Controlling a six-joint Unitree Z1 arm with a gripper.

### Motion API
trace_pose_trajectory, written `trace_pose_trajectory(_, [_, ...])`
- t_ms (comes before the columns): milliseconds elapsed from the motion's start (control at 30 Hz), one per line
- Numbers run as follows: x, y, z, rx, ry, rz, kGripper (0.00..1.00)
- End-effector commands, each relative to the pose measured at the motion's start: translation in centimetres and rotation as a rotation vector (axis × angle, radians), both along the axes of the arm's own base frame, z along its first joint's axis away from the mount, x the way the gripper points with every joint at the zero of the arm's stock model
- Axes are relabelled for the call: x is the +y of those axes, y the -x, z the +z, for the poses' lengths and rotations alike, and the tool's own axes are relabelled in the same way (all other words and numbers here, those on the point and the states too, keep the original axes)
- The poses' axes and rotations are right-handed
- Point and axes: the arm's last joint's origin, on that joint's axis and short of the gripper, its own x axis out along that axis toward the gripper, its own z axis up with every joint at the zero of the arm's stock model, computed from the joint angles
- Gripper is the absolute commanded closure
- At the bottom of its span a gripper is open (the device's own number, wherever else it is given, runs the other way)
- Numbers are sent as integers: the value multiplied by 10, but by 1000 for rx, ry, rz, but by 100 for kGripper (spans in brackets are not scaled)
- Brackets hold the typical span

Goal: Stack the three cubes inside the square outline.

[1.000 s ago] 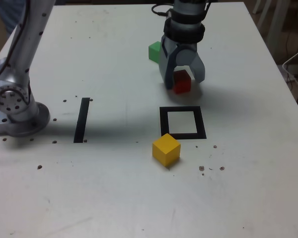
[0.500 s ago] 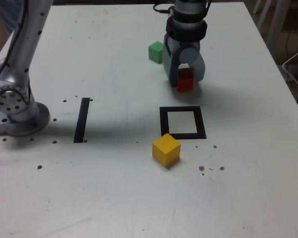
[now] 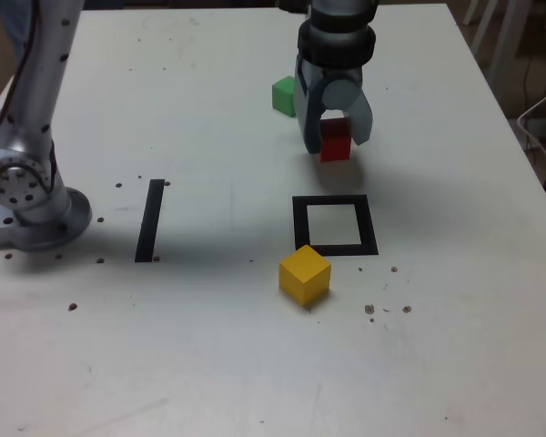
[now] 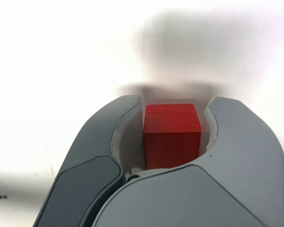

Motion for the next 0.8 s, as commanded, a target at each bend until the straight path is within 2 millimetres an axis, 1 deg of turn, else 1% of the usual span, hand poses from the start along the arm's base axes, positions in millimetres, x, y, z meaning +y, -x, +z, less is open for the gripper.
trace_pose_trajectory(0, [-9, 4, 9, -11, -3, -17, 64])
trace_pose_trajectory(133, [-28, 9, 18, -17, 0, -48, 65])
trace_pose_trajectory(267, [-49, 15, 21, -10, 1, -71, 65])
trace_pose_trajectory(467, [-71, 20, 17, 7, -4, -76, 65])
trace_pose_trajectory(767, [-97, 14, 10, -21, -18, -63, 65])
